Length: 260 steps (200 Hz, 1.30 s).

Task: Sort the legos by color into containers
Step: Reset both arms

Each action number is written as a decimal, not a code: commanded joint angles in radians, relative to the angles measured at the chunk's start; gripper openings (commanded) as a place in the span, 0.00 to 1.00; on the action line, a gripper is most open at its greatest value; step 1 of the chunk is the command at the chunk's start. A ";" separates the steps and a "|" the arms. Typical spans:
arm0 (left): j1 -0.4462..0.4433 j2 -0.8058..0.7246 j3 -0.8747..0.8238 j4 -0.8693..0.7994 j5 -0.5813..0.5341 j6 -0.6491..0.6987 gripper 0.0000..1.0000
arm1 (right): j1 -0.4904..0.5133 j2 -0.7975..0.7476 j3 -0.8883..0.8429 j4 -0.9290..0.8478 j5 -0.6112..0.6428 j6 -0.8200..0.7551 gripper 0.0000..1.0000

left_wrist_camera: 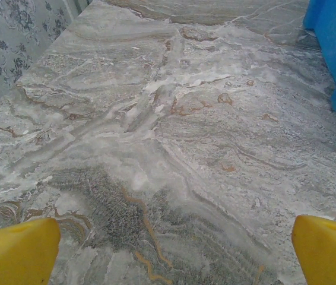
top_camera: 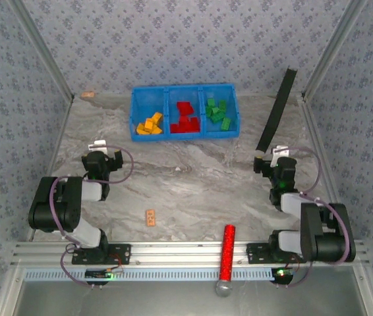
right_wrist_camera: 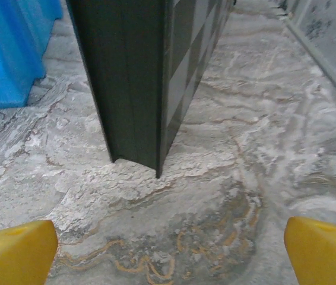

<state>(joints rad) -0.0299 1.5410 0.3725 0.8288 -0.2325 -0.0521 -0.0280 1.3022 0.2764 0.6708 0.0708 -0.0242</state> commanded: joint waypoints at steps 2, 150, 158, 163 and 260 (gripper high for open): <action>0.014 -0.005 0.026 0.015 0.023 0.003 1.00 | -0.009 0.072 0.062 0.115 -0.089 -0.019 1.00; 0.017 -0.007 0.026 0.012 0.031 0.001 1.00 | -0.003 0.217 0.117 0.128 -0.060 -0.015 1.00; 0.018 -0.007 0.026 0.012 0.031 0.000 1.00 | 0.006 0.218 0.116 0.131 -0.045 -0.019 1.00; 0.017 -0.007 0.026 0.012 0.030 0.001 1.00 | 0.005 0.218 0.116 0.130 -0.045 -0.019 1.00; 0.018 -0.007 0.026 0.012 0.031 0.000 1.00 | -0.010 0.225 0.136 0.103 -0.075 -0.009 1.00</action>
<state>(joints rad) -0.0189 1.5410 0.3782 0.8265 -0.2203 -0.0525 -0.0307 1.5150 0.3847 0.7864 -0.0044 -0.0387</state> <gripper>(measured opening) 0.998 0.998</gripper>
